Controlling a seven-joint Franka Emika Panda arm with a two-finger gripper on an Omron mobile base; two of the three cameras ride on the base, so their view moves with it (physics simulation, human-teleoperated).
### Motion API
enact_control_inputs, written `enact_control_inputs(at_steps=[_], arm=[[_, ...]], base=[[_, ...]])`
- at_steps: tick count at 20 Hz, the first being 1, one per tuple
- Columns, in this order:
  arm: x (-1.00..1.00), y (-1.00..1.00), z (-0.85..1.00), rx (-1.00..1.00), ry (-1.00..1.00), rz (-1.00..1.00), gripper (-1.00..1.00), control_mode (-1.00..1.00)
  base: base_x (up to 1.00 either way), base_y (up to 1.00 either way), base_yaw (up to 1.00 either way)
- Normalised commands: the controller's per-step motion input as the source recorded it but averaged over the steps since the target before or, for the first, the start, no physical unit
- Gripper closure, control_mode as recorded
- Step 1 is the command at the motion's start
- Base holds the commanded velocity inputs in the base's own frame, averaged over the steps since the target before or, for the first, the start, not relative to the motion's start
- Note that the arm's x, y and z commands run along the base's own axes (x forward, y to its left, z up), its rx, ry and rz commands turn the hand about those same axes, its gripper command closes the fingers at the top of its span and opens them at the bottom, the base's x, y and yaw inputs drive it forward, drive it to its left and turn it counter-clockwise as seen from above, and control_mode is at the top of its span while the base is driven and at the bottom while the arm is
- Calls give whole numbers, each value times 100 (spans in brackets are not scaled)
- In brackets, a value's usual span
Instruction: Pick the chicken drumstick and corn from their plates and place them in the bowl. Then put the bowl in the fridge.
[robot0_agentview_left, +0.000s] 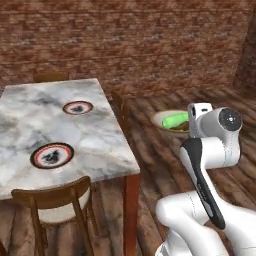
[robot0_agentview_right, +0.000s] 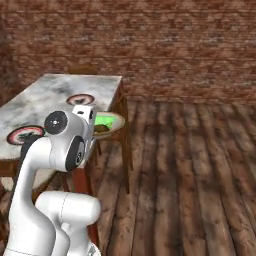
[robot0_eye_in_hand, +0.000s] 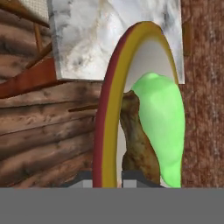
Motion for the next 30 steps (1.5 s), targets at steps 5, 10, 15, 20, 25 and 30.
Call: enact_control_inputs(at_steps=[5,10,15,20,25,30], arm=[[0,0,0,0,0,0,100,100],[0,0,0,0,0,0,100,100],[0,0,0,0,0,0,100,100],[0,0,0,0,0,0,100,100],[0,0,0,0,0,0,100,100],[0,0,0,0,0,0,100,100]], base=[[0,7,-100],[0,6,-100],[0,6,-100],[0,6,-100],[0,6,-100],[0,6,-100]])
